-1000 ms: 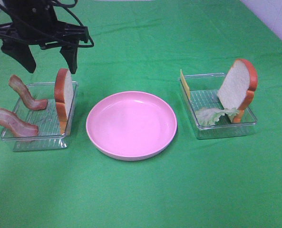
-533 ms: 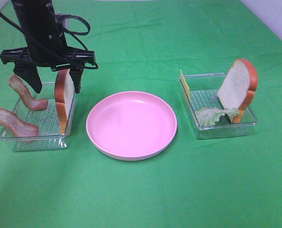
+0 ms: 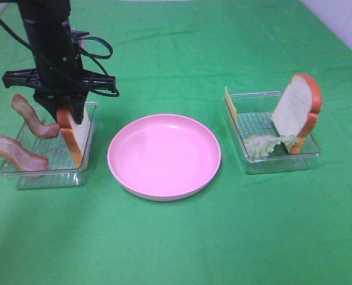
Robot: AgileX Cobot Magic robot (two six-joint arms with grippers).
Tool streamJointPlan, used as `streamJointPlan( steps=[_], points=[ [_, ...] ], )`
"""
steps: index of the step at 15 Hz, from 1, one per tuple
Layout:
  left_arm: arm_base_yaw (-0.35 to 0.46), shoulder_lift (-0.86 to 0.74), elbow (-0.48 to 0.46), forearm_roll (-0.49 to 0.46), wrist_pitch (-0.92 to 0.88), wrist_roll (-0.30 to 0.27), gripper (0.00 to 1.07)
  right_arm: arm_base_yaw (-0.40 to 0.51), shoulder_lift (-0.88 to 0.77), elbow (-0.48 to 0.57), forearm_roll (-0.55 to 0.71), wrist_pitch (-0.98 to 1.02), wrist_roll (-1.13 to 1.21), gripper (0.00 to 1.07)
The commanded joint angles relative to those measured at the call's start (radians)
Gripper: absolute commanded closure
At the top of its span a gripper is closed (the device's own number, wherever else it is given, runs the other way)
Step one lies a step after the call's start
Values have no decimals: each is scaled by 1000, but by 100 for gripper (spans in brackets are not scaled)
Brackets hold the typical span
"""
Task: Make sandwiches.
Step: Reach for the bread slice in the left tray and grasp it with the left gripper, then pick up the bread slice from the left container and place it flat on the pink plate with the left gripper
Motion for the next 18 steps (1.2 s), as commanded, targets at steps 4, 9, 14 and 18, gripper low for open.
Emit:
streamJointPlan(
  steps=[4, 9, 14, 18],
  points=[
    [3, -20, -4, 9, 10, 1, 107, -4, -5, 2, -4, -8, -10, 35],
    [3, -167, -26, -14, 4, 91, 107, -4, -5, 2, -4, -8, -10, 35],
    [88, -200, -25, -179, -77, 232, 107, -4, -5, 2, -3, -8, -10, 35],
    [154, -144, 27, -660, -140, 523, 107, -4, -5, 2, -4, -8, -10, 35]
  ],
)
